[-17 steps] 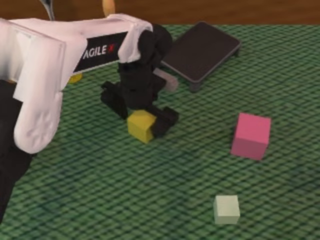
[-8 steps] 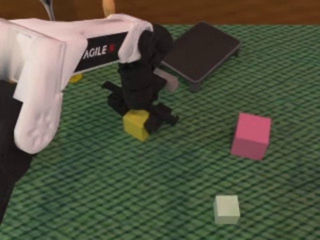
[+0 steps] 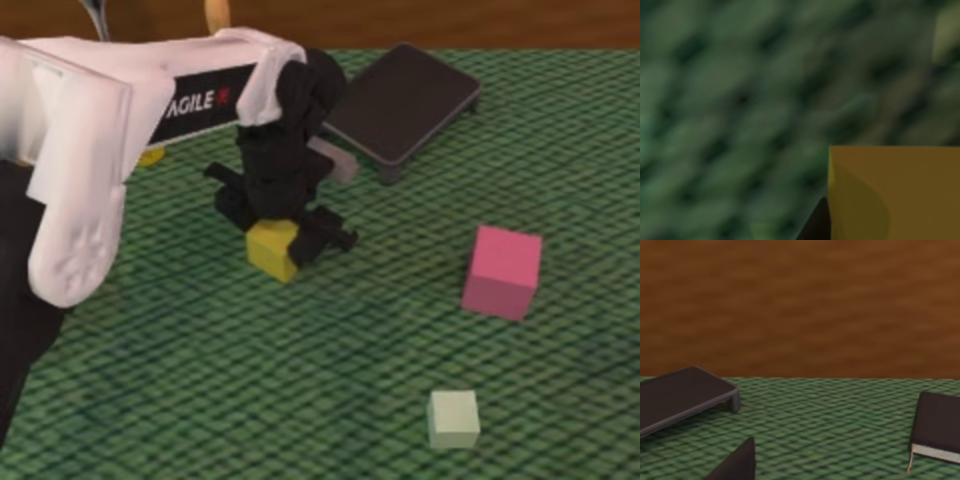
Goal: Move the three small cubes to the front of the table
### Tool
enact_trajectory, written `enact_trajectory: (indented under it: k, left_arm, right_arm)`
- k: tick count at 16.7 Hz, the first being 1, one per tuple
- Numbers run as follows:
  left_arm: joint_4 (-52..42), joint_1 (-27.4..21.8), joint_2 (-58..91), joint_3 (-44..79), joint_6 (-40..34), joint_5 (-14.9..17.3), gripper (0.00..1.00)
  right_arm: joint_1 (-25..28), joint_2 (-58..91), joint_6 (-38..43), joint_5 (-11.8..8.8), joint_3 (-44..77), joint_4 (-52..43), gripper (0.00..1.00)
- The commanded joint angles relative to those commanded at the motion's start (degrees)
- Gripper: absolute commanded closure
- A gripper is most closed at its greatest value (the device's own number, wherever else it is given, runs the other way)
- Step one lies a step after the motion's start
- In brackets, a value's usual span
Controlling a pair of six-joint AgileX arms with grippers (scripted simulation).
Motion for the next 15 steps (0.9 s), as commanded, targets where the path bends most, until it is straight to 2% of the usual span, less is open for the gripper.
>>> enact_trajectory:
  k: [3,8,15]
  left_arm:
    - [-2.4,0.2,-0.5,2.2,-0.1,-0.1,1.0]
    - [-12.5,1.0,-3.1,9.1,-0.1,-0.1,1.0]
    - [-13.1,0.3,-3.6,9.3,-0.8,-0.1,1.0]
  right_arm:
    - [0.0,0.0,0.0,0.0,0.0,0.0,0.0]
    - [0.0,0.0,0.0,0.0,0.0,0.0,0.0]
    - [0.0,0.0,0.0,0.0,0.0,0.0,0.0]
